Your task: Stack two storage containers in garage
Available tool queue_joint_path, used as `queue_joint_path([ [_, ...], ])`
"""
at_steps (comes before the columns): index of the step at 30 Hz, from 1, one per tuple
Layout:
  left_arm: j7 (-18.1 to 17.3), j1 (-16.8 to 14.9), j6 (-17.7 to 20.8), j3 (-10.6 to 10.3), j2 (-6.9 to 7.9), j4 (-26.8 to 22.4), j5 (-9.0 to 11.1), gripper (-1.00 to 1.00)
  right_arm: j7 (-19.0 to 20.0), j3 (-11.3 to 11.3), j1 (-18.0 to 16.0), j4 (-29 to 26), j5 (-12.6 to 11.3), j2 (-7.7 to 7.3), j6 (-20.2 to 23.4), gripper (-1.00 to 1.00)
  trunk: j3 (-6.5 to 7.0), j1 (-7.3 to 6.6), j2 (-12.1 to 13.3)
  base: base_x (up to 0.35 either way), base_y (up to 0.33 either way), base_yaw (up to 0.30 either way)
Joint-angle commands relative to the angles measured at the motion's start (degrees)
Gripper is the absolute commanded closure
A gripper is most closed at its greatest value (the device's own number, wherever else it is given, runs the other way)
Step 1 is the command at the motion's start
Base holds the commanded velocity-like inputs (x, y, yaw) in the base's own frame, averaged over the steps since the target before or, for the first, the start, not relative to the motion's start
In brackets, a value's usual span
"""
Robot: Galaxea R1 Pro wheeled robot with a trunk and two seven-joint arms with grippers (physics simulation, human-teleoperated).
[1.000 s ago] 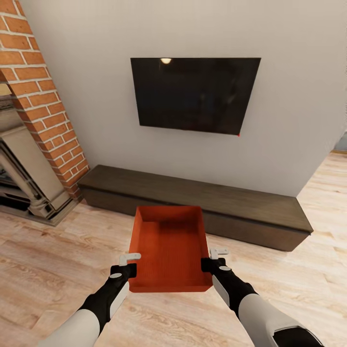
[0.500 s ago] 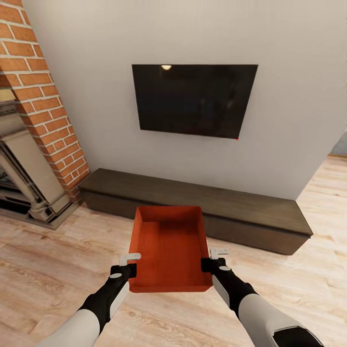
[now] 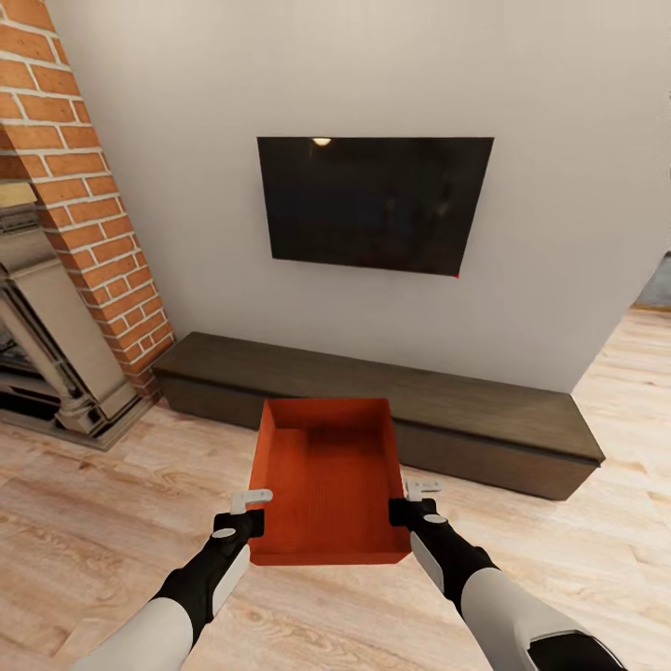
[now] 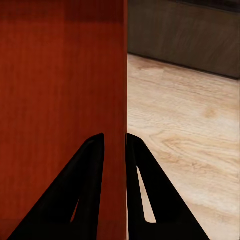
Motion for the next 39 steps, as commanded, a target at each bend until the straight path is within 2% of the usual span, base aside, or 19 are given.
queue_joint_path([
  [1,0.85,-0.01,0.41,-0.43,0.52,0.01,0.46,1.0,-0.38,0.21,-0.08,-0.27,0.41,-0.08,0.35,1.0,-0.01,0.03,-0.11,0.0,0.0,0.0],
  [39,0.85,0.03,0.32,-0.42,0.52,0.01,0.46,1.0,-0.4,0.2,-0.08,-0.27,0.41,-0.08,0.35,1.0,3.54,0.03,-0.11,0.0,0.0,0.0],
])
